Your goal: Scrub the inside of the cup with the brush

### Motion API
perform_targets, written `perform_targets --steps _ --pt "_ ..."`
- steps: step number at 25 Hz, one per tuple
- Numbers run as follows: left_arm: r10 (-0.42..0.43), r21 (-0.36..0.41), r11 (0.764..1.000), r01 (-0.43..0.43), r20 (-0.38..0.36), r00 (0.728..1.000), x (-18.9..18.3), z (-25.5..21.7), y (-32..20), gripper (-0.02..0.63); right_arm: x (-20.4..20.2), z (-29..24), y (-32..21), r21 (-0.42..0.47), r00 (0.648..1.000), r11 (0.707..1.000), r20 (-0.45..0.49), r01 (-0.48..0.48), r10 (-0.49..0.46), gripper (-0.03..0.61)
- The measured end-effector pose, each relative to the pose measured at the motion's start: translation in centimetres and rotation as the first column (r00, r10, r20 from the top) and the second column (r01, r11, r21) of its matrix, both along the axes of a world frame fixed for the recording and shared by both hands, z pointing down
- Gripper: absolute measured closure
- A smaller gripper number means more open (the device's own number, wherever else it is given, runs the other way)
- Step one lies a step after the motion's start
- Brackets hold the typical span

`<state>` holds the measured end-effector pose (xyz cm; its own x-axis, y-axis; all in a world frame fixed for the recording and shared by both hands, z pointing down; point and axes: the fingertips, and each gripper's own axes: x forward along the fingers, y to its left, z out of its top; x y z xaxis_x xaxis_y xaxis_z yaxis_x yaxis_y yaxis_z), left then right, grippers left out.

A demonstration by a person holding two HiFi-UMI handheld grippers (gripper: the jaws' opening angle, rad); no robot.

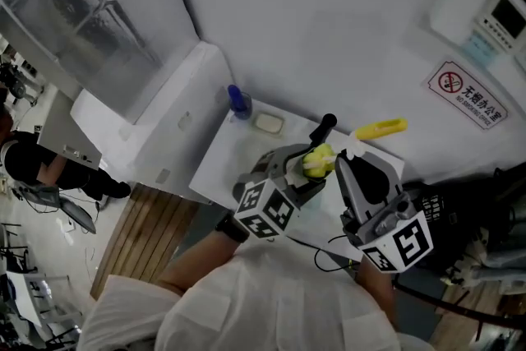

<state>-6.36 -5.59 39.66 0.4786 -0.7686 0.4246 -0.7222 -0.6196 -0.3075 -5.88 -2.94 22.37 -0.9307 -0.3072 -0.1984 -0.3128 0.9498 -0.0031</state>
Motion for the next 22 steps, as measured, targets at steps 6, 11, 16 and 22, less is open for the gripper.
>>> perform_targets --steps 6,11,16,22 --pt "0.016 -0.004 1.000 -0.016 -0.033 0.999 0.7 -1.1 -0.2 0.308 -1.2 5.2 -1.1 -0.123 0.999 0.992 -0.050 -0.003 -0.003 0.548" --pt "0.018 -0.030 0.999 -0.020 -0.056 0.998 0.4 0.3 -0.2 0.308 -0.6 3.0 -0.9 -0.088 0.999 0.996 -0.039 -0.026 0.022 0.549" --pt "0.031 -0.034 0.999 -0.034 -0.079 0.996 1.0 0.5 -0.2 0.308 0.8 -0.2 -0.6 -0.031 0.999 0.999 0.009 -0.040 0.040 0.549" --pt "0.089 -0.017 0.996 -0.091 -0.092 0.992 3.3 -0.4 -0.8 0.308 0.9 5.7 -1.8 -0.115 0.992 0.989 -0.093 -0.095 0.084 0.549"
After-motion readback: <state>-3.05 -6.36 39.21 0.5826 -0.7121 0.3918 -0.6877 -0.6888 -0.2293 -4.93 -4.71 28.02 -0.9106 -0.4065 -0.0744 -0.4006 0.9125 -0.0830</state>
